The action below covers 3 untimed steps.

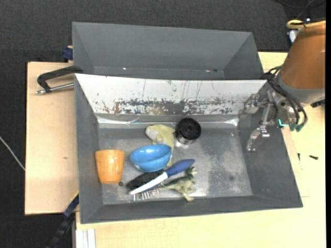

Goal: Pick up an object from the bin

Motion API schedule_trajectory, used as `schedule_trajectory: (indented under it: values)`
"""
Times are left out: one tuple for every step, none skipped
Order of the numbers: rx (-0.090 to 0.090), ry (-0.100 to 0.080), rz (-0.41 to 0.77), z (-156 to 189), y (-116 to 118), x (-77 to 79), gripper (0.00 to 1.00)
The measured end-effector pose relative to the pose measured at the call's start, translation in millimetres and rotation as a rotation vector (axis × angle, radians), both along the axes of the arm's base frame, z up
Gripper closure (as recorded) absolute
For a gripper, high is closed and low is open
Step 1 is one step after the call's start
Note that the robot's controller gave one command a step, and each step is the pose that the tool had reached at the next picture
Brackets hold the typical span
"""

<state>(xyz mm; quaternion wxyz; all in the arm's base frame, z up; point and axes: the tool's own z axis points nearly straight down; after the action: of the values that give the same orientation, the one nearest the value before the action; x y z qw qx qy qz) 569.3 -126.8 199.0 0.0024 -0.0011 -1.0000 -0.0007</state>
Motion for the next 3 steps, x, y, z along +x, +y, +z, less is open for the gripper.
schedule_trajectory:
  values:
    - [-0.007, -0.019, 0.096, -106, 85, -3.6, 0.0]
    - [0.004, -0.011, 0.271, -71, 180, -31.7, 0.0]
    - [0.001, -0.017, 0.322, -126, 201, -34.5, 0.0]
